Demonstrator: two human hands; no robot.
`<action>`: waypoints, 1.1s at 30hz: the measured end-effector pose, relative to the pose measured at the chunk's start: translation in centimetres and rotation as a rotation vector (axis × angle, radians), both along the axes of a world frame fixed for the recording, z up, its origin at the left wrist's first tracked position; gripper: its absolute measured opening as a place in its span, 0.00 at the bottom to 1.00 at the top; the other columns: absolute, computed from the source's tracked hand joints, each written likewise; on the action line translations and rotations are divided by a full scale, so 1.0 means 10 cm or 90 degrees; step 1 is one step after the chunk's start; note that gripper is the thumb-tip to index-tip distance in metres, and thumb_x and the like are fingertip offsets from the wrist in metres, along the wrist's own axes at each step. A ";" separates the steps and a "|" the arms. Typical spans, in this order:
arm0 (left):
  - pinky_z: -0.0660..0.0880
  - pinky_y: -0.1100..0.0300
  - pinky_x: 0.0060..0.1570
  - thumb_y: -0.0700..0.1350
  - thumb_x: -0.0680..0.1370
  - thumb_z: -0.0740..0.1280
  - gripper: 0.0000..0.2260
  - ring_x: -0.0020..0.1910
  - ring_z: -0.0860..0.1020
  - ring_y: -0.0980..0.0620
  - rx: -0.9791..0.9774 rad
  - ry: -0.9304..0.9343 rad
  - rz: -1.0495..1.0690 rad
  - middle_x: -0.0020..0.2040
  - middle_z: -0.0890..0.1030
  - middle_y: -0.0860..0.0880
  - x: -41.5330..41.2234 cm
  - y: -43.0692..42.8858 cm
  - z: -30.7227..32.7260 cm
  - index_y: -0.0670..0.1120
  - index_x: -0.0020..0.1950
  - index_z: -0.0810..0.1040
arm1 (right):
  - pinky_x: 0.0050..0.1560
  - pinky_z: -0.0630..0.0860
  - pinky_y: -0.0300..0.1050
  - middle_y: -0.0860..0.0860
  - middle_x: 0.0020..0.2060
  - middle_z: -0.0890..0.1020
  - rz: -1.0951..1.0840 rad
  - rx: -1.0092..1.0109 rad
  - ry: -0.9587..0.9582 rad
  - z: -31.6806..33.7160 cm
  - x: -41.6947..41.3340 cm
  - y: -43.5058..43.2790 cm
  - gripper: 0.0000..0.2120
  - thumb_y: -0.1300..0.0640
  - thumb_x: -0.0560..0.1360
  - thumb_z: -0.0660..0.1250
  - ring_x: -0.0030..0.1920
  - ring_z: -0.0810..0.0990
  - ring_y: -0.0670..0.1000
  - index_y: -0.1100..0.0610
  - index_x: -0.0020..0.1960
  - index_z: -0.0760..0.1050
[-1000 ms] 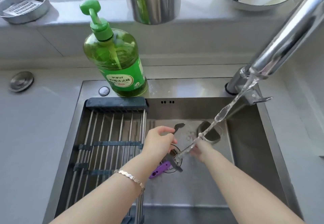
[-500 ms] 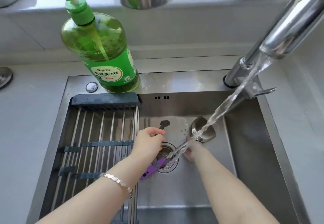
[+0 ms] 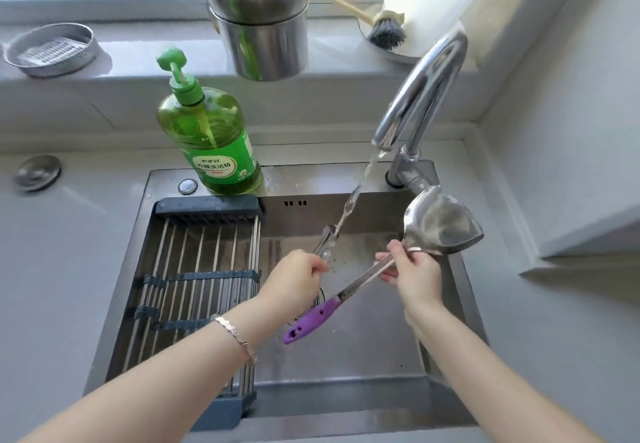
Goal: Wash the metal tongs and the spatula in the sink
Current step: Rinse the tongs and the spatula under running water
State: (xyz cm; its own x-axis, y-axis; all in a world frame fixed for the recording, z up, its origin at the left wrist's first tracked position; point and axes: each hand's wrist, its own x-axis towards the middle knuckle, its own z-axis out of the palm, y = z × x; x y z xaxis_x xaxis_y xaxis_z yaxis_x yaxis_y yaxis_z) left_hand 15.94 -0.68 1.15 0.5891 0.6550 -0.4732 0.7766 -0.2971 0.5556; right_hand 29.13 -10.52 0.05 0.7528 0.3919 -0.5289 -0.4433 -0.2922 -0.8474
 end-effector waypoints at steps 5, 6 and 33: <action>0.71 0.59 0.34 0.56 0.78 0.61 0.19 0.39 0.80 0.42 0.045 0.005 -0.079 0.34 0.76 0.47 -0.10 -0.15 0.40 0.45 0.35 0.78 | 0.31 0.80 0.38 0.57 0.37 0.79 -0.052 0.069 0.166 0.42 -0.15 -0.02 0.09 0.61 0.80 0.60 0.38 0.80 0.50 0.61 0.41 0.72; 0.71 0.58 0.36 0.60 0.77 0.60 0.20 0.40 0.78 0.43 0.099 0.032 -0.099 0.37 0.73 0.48 -0.13 -0.16 0.46 0.47 0.36 0.78 | 0.33 0.80 0.40 0.57 0.37 0.79 -0.051 0.080 0.197 0.46 -0.21 -0.01 0.09 0.60 0.80 0.60 0.38 0.80 0.50 0.61 0.41 0.72; 0.59 0.65 0.26 0.62 0.75 0.63 0.21 0.29 0.69 0.50 0.395 0.074 -0.149 0.38 0.70 0.53 -1.04 0.06 0.62 0.44 0.39 0.81 | 0.73 0.39 0.40 0.51 0.76 0.45 0.737 -0.167 -0.519 0.31 -0.48 0.28 0.28 0.49 0.82 0.47 0.76 0.42 0.47 0.59 0.77 0.43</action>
State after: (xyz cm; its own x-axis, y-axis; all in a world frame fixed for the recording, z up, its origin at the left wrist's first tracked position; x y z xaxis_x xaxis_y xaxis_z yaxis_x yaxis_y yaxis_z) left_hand 5.59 -0.08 7.32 0.7167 0.6872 -0.1189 0.6972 -0.7023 0.1435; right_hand 24.36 -7.73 3.15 0.2064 0.9418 -0.2653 0.7199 -0.3298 -0.6108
